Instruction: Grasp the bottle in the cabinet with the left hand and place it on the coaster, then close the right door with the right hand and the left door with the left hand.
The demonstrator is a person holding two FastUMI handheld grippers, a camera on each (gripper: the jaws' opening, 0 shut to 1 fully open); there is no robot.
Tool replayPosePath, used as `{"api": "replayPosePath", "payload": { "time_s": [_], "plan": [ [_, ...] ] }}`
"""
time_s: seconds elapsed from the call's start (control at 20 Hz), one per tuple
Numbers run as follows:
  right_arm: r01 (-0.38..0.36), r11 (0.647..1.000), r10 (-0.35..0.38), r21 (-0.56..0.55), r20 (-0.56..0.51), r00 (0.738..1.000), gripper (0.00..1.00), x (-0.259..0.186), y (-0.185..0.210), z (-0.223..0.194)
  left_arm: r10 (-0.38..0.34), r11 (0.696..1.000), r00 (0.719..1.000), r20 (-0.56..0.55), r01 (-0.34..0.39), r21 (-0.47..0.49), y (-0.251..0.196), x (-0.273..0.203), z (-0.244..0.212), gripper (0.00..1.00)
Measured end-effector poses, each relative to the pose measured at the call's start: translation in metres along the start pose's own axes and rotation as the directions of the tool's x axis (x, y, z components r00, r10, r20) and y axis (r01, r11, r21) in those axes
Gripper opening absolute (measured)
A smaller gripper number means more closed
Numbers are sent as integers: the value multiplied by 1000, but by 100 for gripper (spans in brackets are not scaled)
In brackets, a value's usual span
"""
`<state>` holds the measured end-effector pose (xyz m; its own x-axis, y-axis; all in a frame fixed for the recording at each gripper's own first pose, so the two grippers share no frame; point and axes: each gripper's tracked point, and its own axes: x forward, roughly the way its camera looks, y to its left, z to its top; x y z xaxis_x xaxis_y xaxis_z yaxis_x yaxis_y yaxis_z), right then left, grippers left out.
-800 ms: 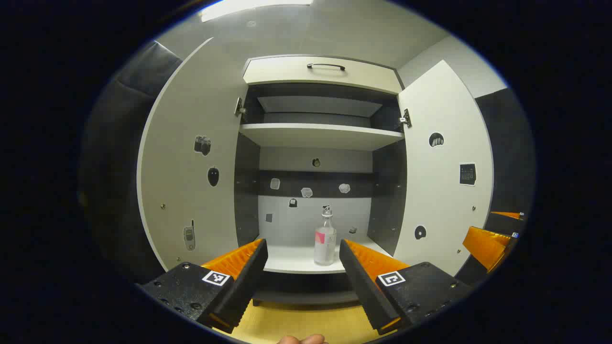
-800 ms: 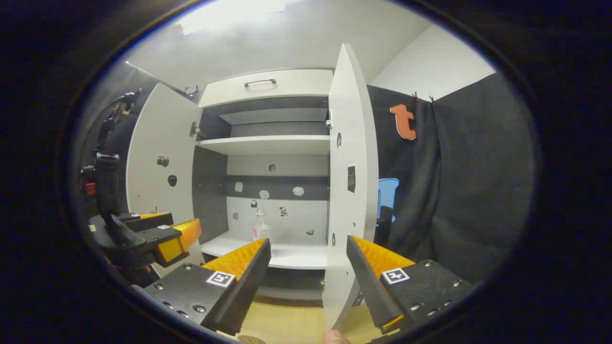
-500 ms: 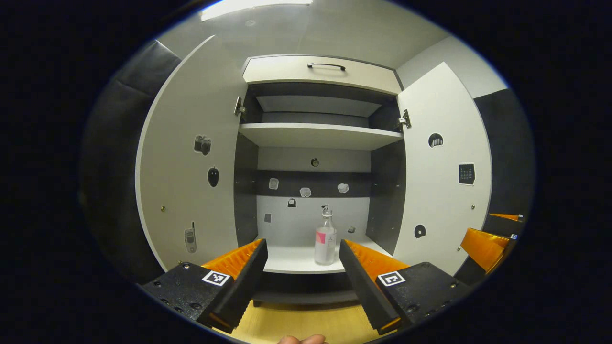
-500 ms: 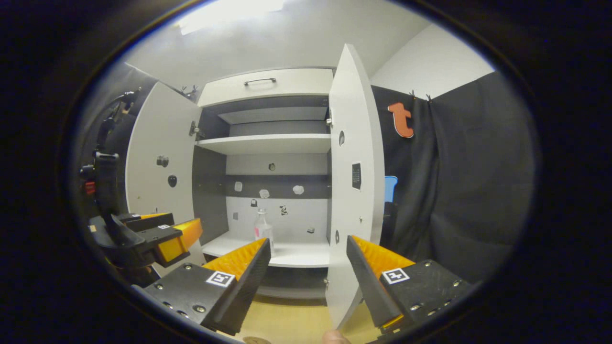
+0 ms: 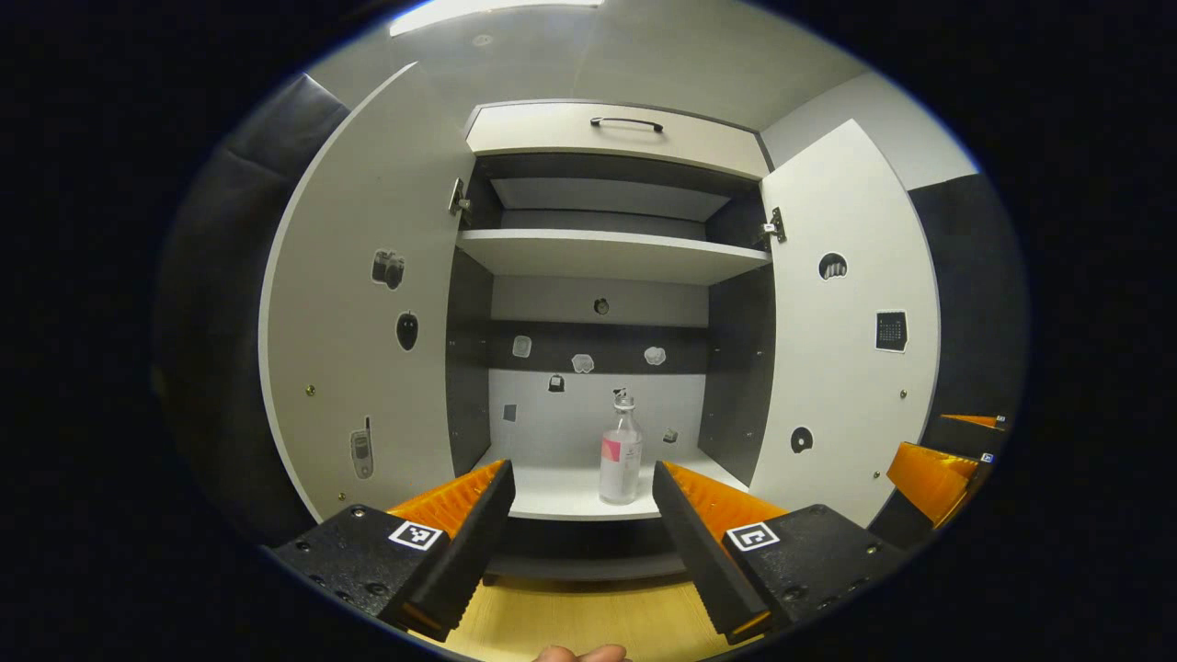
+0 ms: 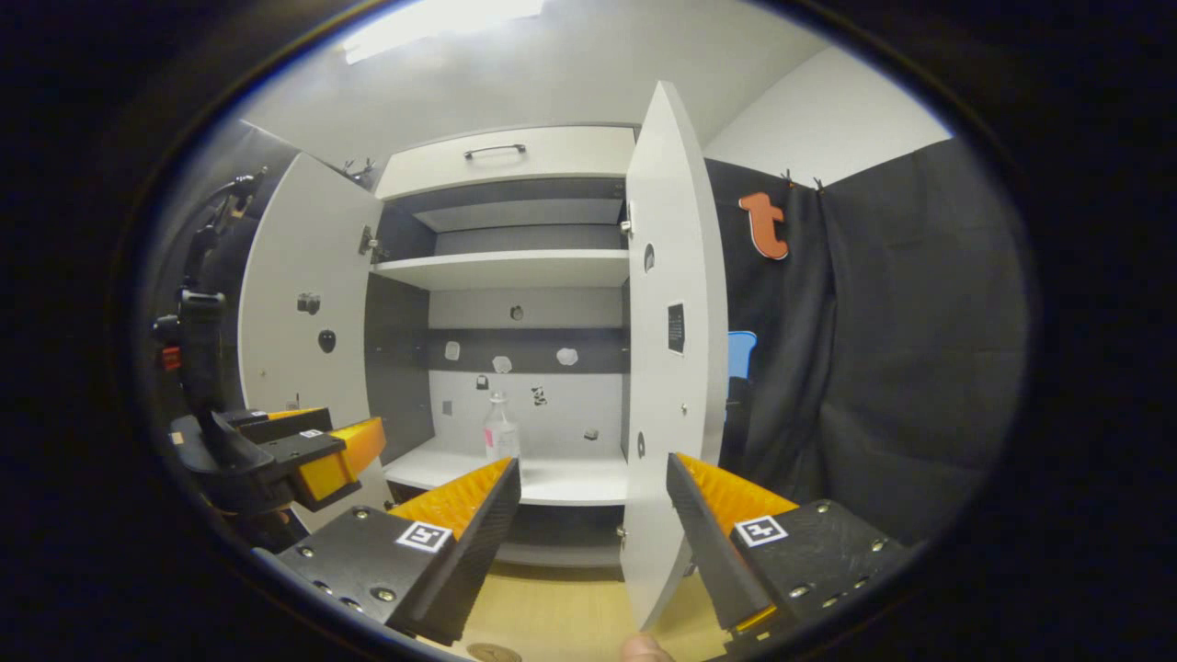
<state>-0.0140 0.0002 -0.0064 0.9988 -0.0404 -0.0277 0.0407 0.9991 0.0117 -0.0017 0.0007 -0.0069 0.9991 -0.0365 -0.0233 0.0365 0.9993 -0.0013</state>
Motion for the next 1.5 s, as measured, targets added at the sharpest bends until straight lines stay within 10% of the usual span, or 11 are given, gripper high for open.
{"api": "replayPosePath", "payload": {
  "time_s": [0.95,1.35,1.5],
  "plan": [
    [368,926,-372,-88,-30,928,96,-56,-121,-13,32,999,963,-268,-37,-16,-39,226,-74,97],
    [366,925,-371,-106,-41,928,96,-28,-117,-16,100,994,916,-388,-111,-8,-33,291,-106,96],
    [347,931,-353,-111,-37,935,94,-18,-111,-15,88,995,916,-393,-98,-5,-37,293,-106,81]
  ]
}}
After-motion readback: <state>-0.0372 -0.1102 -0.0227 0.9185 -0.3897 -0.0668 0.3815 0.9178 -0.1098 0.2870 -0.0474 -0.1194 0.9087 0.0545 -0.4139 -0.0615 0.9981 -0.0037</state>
